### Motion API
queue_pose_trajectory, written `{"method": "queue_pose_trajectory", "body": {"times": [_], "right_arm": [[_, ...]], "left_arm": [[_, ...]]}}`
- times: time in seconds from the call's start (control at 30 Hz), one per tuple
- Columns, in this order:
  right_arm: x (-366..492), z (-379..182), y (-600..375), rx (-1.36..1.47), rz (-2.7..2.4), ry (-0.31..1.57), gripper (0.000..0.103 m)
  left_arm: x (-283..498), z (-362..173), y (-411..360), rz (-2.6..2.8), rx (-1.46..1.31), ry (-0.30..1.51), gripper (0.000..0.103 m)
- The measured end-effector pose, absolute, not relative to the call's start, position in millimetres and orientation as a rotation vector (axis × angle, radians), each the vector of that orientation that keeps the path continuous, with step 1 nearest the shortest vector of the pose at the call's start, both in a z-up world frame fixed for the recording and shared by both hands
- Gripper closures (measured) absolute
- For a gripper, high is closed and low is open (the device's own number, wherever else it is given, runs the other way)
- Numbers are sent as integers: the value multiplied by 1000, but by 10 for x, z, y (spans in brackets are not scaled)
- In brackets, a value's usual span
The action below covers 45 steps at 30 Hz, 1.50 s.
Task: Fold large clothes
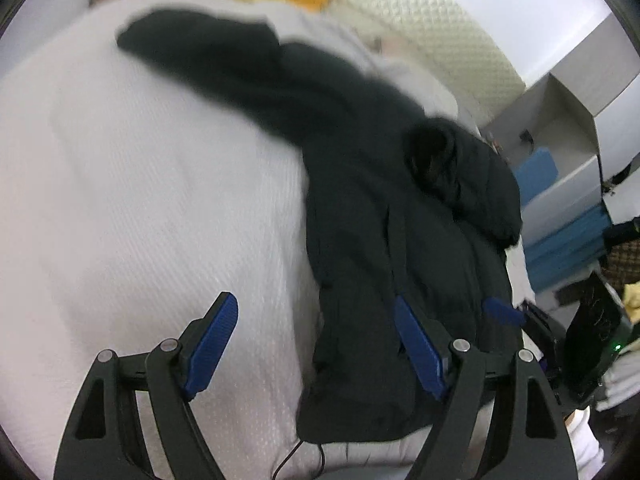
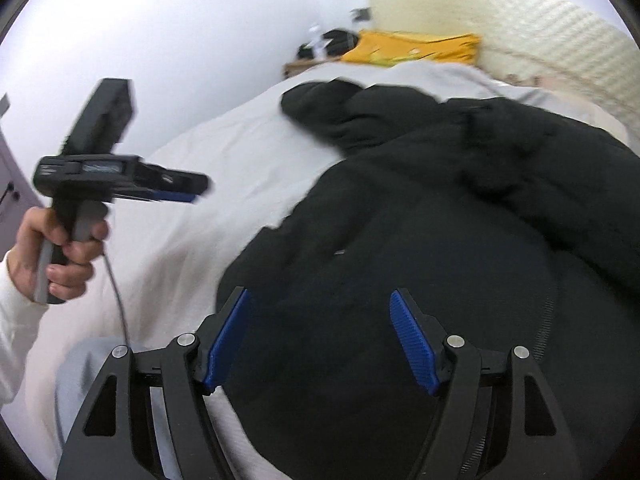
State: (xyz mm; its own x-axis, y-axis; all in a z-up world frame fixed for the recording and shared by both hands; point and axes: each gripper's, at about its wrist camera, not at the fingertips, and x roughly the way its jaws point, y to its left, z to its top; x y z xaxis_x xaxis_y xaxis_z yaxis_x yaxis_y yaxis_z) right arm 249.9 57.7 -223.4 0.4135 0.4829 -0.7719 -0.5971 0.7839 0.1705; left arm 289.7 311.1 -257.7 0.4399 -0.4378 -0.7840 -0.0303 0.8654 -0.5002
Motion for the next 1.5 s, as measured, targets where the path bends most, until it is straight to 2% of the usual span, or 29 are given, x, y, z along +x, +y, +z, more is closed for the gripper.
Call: {"method": "queue_pose_trajectory", "body": {"times": [0.27, 0.43, 0.47, 0.5, 0.6, 0.67, 0.77, 1.0, 1.1, 1.33, 1.37, 1.43, 1.47, 1.5], "right_arm": [[2603, -2441, 185, -67, 515, 973, 33], [2591, -2474, -275, -23, 349, 987, 33], [2578, -2459, -382, -9, 311, 985, 33], [2561, -2434, -485, 6, 279, 983, 33], [2471, -2320, -715, 30, 223, 950, 33], [2393, -2230, -818, 33, 199, 921, 33], [2253, -2069, -949, 23, 156, 870, 33], [1919, -1837, -1212, 37, 115, 793, 33], [1757, -1754, -1324, 36, 104, 759, 33], [1653, -1617, -1462, 42, 78, 684, 31], [1659, -1618, -1469, 42, 75, 678, 29], [1682, -1619, -1500, 46, 72, 667, 28], [1692, -1630, -1511, 48, 71, 666, 27], [1718, -1641, -1523, 53, 67, 666, 27]], "left_arm": [[3134, -3330, 2862, -478, -611, 1337, 22], [3116, -3420, 2605, -563, -617, 1380, 25], [3098, -3382, 2561, -568, -601, 1372, 28], [3078, -3327, 2516, -574, -582, 1365, 48], [3028, -3206, 2474, -572, -586, 1373, 87], [2962, -3094, 2513, -546, -582, 1370, 94], [2853, -2959, 2559, -489, -566, 1367, 97], [2763, -3086, 2483, -323, -520, 1439, 97], [2779, -2950, 2493, -315, -517, 1404, 92], [2866, -2609, 2600, -307, -471, 1368, 87], [2877, -2522, 2660, -291, -459, 1349, 81], [2892, -2378, 2791, -269, -456, 1300, 59], [2928, -2254, 2876, -259, -452, 1251, 40], [2961, -2187, 2936, -247, -446, 1216, 31]]}}
